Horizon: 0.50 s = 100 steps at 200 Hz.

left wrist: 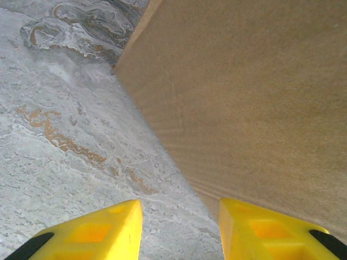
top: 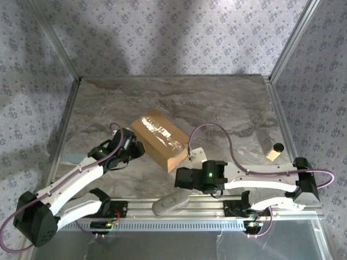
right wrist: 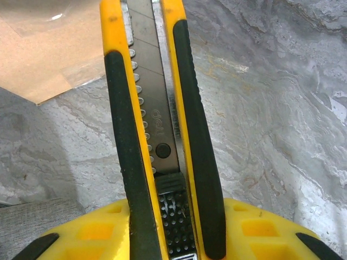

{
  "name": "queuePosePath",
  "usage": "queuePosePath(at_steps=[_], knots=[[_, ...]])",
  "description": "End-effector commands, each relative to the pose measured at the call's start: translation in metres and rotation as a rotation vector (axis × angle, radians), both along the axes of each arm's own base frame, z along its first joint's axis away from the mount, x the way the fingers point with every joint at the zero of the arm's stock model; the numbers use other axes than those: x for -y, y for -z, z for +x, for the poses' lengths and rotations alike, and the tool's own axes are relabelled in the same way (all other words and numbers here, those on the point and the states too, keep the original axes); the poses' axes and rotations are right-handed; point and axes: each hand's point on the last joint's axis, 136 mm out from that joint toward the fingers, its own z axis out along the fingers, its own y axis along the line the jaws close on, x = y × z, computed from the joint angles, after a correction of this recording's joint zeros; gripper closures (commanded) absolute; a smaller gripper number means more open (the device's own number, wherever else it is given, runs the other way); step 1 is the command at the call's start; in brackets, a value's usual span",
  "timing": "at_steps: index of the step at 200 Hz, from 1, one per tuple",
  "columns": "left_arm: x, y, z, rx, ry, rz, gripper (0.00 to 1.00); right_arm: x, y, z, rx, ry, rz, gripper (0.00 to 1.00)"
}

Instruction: Unpack the express box

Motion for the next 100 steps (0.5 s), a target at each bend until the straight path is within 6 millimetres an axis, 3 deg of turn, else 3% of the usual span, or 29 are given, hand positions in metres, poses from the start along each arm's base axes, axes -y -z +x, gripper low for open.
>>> queuePosePath(at_steps=[1,100], knots=[[0.0030,-0.0184,0.0060,0.045,-0.010,-0.025,0.58,0.0054,-0.0045,0.0013,0.005,0.031,-0.012,1.00],[0.0028,-0.0188,0.0055,0.045,-0.011,-0.026,0.58,-0.0014,-0.0028,0.0004,-0.006,0.013,-0.017,1.00]])
